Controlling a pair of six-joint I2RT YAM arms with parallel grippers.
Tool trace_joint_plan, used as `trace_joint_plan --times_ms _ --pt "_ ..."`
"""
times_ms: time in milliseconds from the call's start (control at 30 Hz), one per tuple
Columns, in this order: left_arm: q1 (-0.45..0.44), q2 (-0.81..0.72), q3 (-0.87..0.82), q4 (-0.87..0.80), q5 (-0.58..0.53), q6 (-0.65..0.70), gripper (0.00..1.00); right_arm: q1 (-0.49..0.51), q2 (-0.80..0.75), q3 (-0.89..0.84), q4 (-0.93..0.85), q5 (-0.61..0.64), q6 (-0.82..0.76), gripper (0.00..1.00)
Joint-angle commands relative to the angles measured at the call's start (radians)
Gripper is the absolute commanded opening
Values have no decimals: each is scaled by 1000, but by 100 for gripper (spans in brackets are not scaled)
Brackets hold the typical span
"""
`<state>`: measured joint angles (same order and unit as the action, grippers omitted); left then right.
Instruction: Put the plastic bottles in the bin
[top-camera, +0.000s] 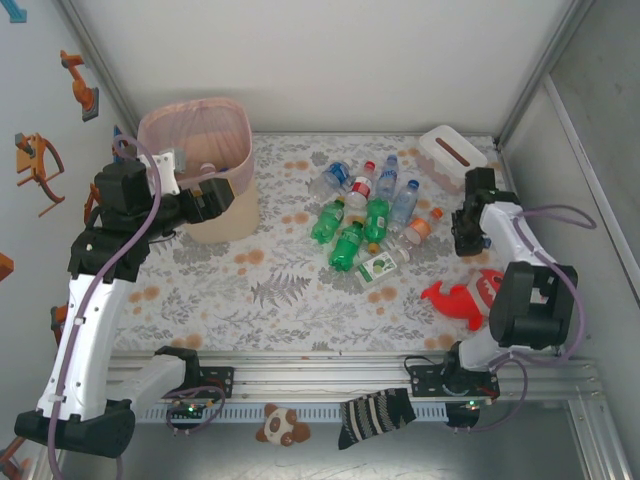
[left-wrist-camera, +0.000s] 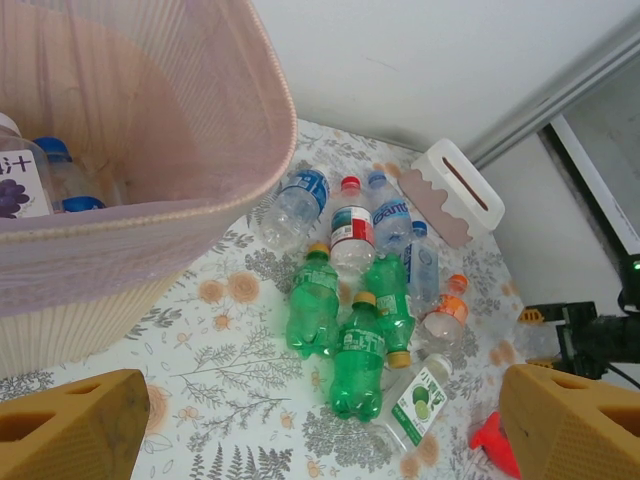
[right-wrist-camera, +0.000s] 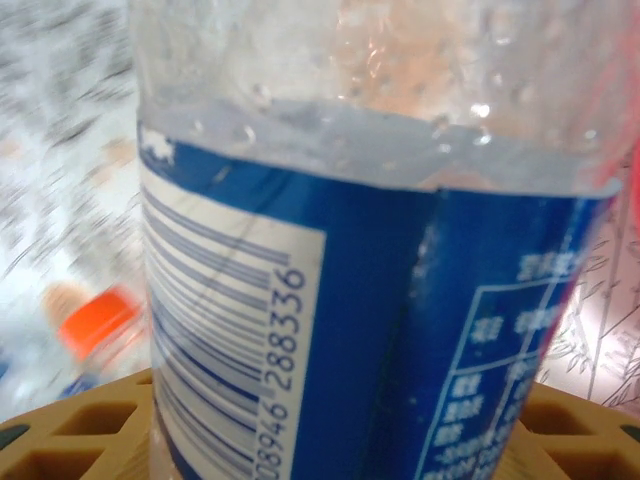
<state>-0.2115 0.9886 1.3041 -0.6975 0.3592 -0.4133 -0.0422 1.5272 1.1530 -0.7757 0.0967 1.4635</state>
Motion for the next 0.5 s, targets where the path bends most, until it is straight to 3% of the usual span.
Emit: trace_joint_plan --times_ms 0,233,367,467 --pt "-9 -19 15 23 4 -10 90 77 -99 46 16 115 -187 49" --pt "-13 -30 8 63 35 -1 90 191 -281 4 222 -29 -675 48" --pt "-18 -45 -22 137 72 -14 90 232 -366 19 242 -247 -937 48" --pt "-22 -45 -29 183 136 -8 90 250 -435 9 261 -369 -1048 47"
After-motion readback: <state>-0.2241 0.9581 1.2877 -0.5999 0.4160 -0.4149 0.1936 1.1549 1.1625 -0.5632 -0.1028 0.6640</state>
